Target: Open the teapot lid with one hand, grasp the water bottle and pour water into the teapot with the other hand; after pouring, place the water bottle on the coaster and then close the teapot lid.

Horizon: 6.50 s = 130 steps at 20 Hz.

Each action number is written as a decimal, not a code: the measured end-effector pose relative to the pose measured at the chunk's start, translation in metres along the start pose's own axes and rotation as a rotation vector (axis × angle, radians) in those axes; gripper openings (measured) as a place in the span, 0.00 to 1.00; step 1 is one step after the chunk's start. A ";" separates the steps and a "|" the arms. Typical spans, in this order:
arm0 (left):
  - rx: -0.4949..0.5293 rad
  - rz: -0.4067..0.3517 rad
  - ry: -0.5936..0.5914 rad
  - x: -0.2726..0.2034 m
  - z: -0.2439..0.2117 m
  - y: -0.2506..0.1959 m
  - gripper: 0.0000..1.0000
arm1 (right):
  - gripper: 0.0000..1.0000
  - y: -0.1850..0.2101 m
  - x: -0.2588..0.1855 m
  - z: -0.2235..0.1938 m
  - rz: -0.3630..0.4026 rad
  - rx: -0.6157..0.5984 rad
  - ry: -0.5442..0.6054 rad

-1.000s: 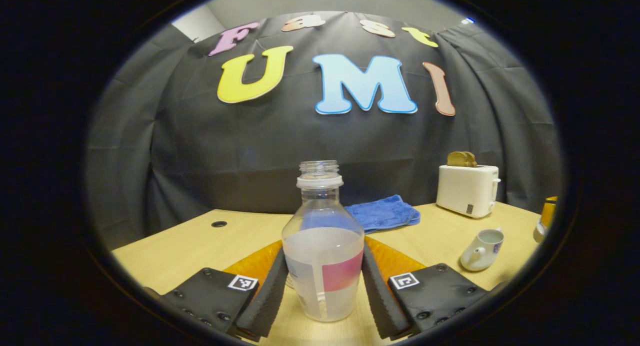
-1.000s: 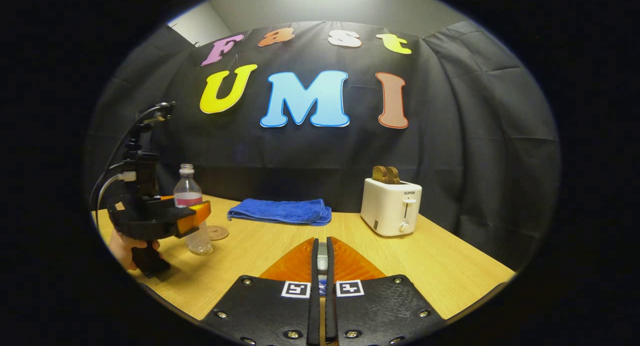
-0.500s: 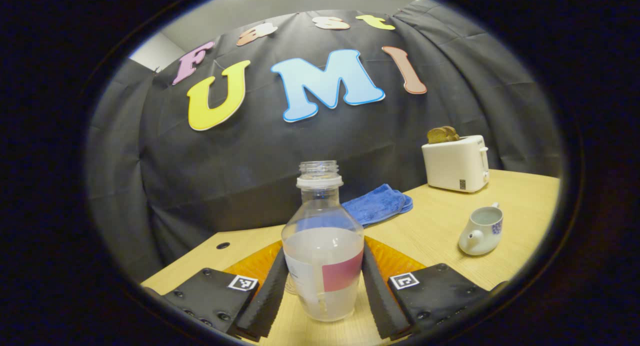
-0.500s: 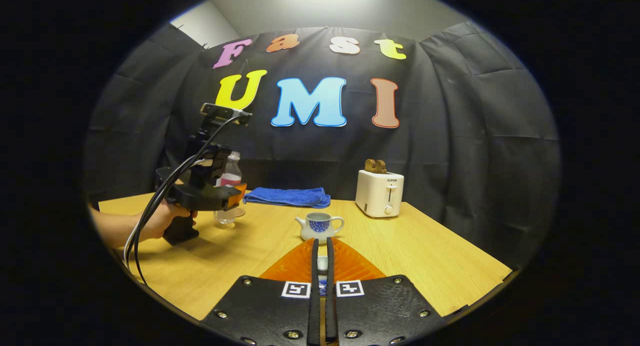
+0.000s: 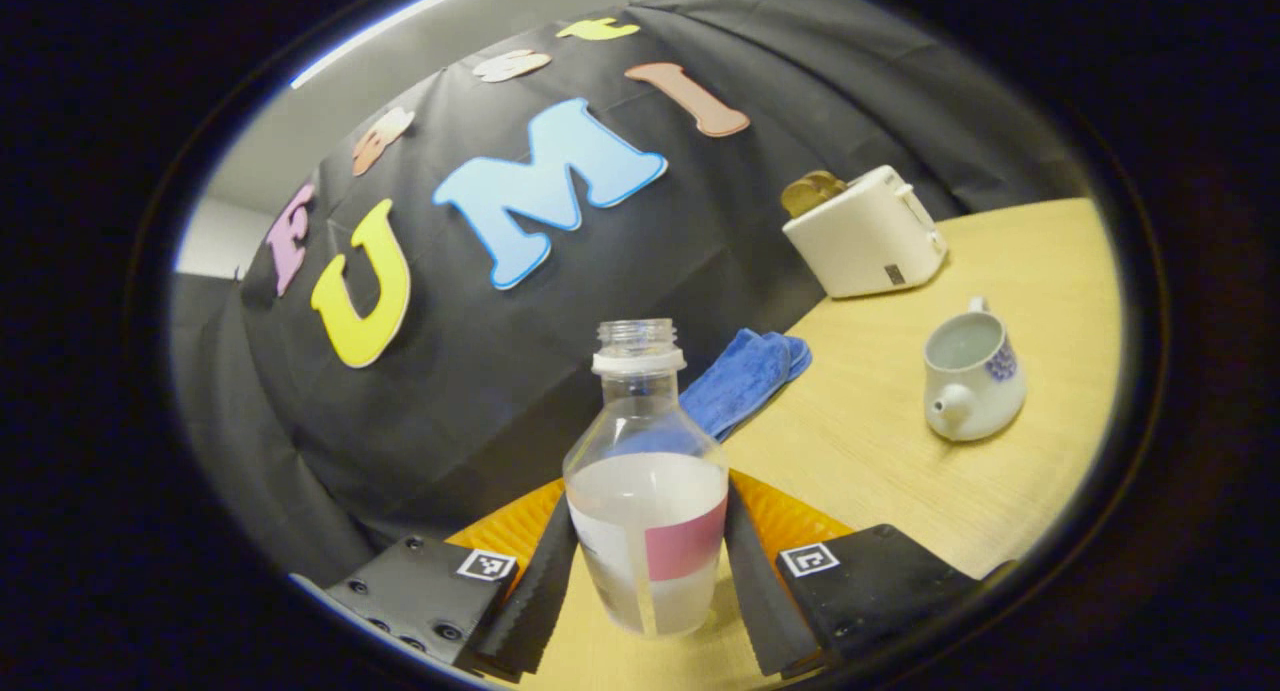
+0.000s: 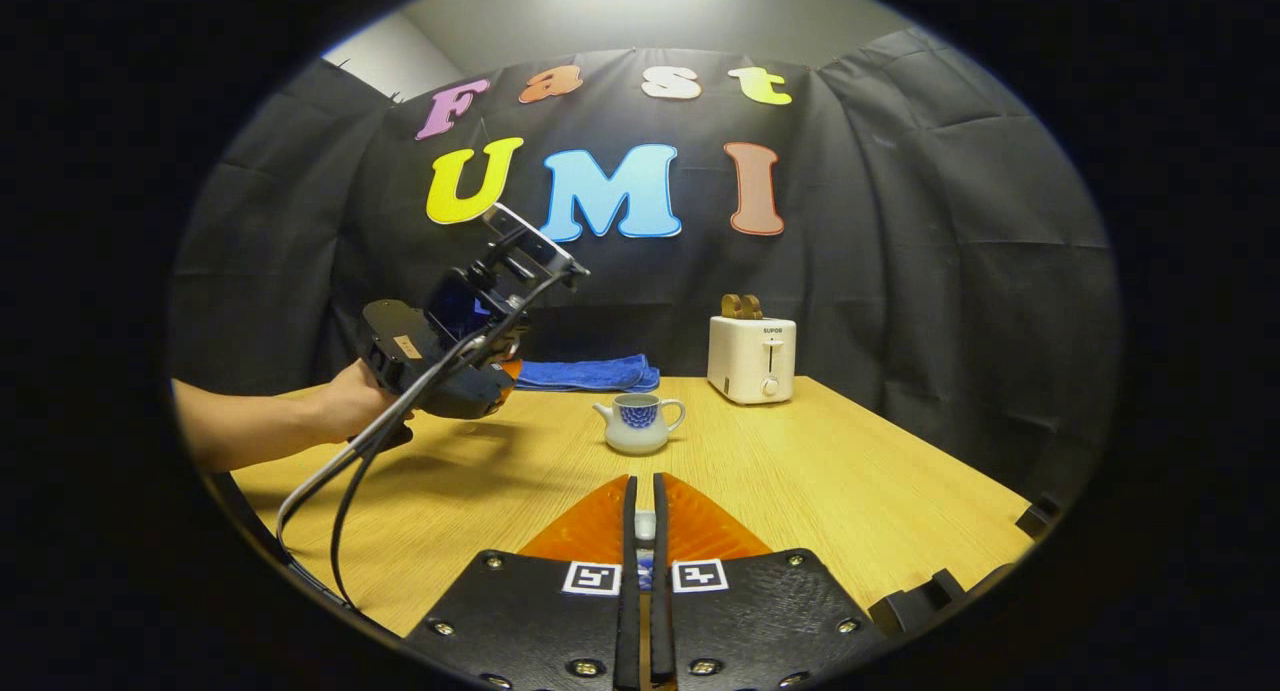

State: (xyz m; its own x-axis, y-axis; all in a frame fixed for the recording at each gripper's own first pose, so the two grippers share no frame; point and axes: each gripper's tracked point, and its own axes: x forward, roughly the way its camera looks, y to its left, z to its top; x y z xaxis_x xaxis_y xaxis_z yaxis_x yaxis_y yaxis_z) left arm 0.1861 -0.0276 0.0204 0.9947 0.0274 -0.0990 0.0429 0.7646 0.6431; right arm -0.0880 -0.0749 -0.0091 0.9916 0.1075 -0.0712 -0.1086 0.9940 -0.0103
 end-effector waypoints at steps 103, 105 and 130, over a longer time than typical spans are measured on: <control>1.566 -0.066 -0.059 0.030 0.096 -0.080 0.87 | 0.04 -0.014 -0.002 -0.023 0.005 0.097 0.074; 1.575 -0.068 -0.058 0.032 0.091 -0.085 0.87 | 0.04 -0.015 -0.002 -0.024 0.004 0.092 0.076; 0.790 -0.242 -0.098 0.015 0.039 -0.086 0.87 | 0.04 -0.010 0.002 0.015 -0.007 0.043 -0.008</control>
State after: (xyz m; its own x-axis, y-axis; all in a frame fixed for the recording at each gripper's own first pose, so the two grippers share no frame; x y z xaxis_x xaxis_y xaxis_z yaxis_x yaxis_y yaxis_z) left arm 0.2010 -0.1177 -0.0066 0.9515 -0.1639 -0.2602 0.2735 0.0642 0.9597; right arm -0.0834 -0.0845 0.0060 0.9929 0.1007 -0.0637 -0.0988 0.9946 0.0321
